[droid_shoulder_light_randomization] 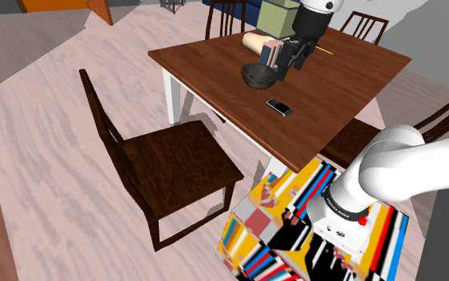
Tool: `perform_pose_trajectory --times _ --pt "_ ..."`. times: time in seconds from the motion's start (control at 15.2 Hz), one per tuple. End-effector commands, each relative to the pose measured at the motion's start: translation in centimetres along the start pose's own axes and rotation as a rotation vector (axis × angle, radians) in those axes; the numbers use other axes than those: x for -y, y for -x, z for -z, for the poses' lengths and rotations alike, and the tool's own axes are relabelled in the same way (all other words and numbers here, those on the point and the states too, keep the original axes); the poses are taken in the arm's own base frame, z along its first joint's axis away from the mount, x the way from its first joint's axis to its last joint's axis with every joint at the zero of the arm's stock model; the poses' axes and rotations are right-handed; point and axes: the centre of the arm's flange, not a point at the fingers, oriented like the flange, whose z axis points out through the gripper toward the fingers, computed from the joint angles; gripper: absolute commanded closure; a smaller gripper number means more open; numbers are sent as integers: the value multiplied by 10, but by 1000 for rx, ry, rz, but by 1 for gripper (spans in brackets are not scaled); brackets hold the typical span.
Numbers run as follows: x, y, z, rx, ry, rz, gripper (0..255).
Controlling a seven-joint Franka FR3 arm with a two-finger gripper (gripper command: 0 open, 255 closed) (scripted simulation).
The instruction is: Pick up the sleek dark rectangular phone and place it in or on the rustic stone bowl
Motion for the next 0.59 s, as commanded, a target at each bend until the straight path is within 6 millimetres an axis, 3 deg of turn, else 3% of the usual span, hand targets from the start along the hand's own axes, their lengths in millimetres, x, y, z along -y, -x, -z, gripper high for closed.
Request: perform_pose_trajectory --times 0.0,0.53 --pt "0 0 0 0 0 0 0" --pt "-68 -14 -79 8 3 32 0"
